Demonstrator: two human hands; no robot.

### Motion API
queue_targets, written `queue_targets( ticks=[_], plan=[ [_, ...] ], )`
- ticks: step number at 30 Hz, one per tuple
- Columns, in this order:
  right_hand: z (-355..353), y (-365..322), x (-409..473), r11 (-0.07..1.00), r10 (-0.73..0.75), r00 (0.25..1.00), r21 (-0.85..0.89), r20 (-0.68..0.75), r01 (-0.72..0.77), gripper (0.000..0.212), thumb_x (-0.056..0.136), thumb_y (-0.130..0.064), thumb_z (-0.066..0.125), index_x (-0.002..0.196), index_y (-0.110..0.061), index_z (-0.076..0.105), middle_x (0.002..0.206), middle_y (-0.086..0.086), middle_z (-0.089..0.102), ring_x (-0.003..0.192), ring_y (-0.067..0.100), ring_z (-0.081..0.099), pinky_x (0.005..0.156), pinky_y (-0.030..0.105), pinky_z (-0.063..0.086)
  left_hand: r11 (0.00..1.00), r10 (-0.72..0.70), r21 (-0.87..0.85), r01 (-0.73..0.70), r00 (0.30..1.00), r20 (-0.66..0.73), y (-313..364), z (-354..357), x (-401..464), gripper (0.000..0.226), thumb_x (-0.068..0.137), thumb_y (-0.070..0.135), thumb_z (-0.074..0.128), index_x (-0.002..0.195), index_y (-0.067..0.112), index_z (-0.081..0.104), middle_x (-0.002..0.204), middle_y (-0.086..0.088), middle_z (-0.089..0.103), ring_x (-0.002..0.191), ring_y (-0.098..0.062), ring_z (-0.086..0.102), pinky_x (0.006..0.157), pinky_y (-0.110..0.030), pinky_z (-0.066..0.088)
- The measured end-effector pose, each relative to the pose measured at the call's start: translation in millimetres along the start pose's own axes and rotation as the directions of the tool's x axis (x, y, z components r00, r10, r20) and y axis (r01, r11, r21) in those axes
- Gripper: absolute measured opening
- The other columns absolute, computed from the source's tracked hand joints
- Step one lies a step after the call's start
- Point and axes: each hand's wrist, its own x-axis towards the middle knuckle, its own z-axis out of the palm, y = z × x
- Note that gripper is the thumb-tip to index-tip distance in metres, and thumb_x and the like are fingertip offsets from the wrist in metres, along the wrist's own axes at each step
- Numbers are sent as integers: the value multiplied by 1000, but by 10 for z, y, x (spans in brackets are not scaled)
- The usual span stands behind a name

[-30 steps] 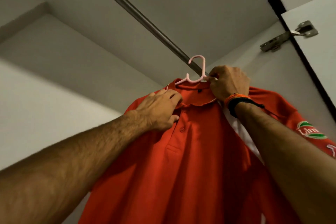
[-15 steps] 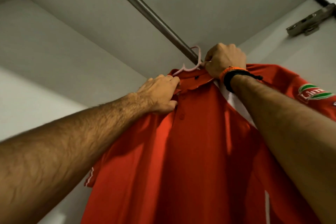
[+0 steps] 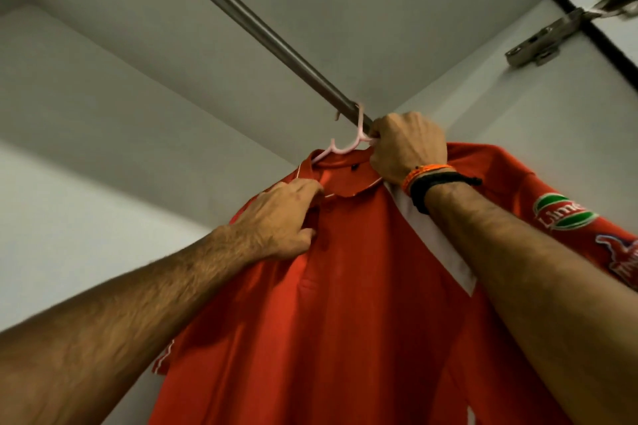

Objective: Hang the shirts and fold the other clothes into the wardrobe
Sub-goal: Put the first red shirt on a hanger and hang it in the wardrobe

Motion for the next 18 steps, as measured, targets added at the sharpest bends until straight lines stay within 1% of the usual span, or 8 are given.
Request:
queue_targets(
  ticks=[2,5,7,9,11,13,15,18],
  plan=[
    [-45,7,-33,998,-22,1000,-64,0,22,25,85,-12,53,105,-18,66,80,8,53,81,37,61,63,36,41,1000,-1,8,0,1000,31,53,-26,4,81,67,32,59,144,19,37,149,-3,41,132,-25,45,106,-43,42],
    [67,74,8,996,-20,1000,-88,10,21,17,85,-7,53,93,-19,62,81,8,56,78,37,61,61,35,43,1000,2,-22,-1,998,65,143,-25,42,83,71,18,66,148,15,34,152,-5,37,135,-23,41,110,-40,39],
    [617,449,257,1000,-17,991,-10,131,18,16,82,-8,58,87,-24,58,79,-2,56,77,38,63,52,27,42,999,-8,-39,12,996,88,211,-31,86,79,72,14,68,145,11,37,149,-7,40,135,-23,41,111,-37,38],
    [877,688,392,999,-26,983,29,184,21,25,81,-12,61,94,-33,65,82,-8,57,84,40,66,45,20,38,997,-50,-46,57,989,139,278,-22,127,78,69,17,67,141,7,40,144,-8,43,133,-24,43,110,-33,38],
    [440,456,192,999,-39,982,29,183,35,20,90,-10,56,105,-21,63,88,-6,59,92,39,66,57,26,42,994,-85,-48,95,979,187,321,12,143,84,65,23,63,143,6,38,145,-10,42,134,-26,41,111,-30,36],
    [8,182,-11,995,-73,989,-58,130,81,28,95,-6,46,119,-10,60,102,12,65,97,39,65,67,37,42,992,-98,-57,114,969,228,423,46,122,90,72,19,63,152,6,24,156,-14,30,143,-26,31,116,-28,28],
    [-194,94,-168,982,-137,985,-119,102,149,34,96,-9,43,128,-10,57,113,17,63,105,39,61,77,41,44,987,-126,-69,146,963,239,503,47,80,91,79,13,63,155,6,13,161,-16,18,148,-25,21,118,-25,20],
    [-173,235,-341,976,-168,961,-99,222,193,39,98,-21,43,134,-10,53,134,19,52,124,38,48,103,46,37,980,-155,-92,177,965,211,545,25,10,90,78,12,62,156,13,16,162,-15,18,148,-26,22,119,-29,23]
  ],
)
